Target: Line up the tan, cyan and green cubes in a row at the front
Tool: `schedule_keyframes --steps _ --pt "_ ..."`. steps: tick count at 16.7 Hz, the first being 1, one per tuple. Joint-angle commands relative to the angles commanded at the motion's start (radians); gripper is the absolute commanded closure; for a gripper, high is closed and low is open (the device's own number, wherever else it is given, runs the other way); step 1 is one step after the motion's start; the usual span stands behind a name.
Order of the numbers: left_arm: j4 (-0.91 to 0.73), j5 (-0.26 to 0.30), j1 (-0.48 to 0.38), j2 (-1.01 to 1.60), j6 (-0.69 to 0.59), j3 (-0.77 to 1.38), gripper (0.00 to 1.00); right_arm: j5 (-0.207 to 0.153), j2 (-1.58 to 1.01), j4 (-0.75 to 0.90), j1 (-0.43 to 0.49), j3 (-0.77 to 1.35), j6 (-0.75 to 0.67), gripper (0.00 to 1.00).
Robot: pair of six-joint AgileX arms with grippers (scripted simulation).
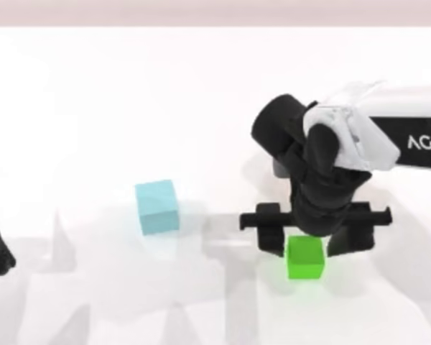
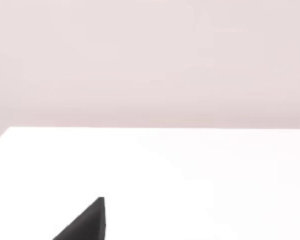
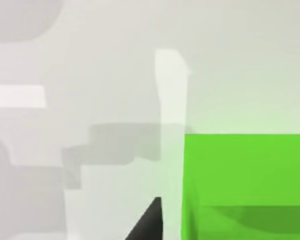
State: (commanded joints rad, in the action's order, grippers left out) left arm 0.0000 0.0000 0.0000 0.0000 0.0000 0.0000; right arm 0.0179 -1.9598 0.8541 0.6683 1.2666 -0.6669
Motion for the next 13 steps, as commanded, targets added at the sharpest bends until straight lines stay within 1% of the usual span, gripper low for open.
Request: schedule_keyframes --steps 1,2,11,13 --pt "0.0 0.0 0.0 0.0 0.0 0.0 0.0 0.0 0.0 0.0 0.0 0.0 0.0 0.02" --pt "0.0 0.0 0.0 0.0 0.0 0.0 0.0 0.0 0.0 0.0 0.0 0.0 0.0 0.0" --pt "0.0 0.0 0.0 0.0 0.0 0.0 0.0 0.0 0.002 0.004 -0.001 0.003 0.0 0.0" --pt "0.0 0.0 0.0 0.0 0.0 0.0 0.0 0.0 0.013 0.041 0.002 0.032 -0.001 0.0"
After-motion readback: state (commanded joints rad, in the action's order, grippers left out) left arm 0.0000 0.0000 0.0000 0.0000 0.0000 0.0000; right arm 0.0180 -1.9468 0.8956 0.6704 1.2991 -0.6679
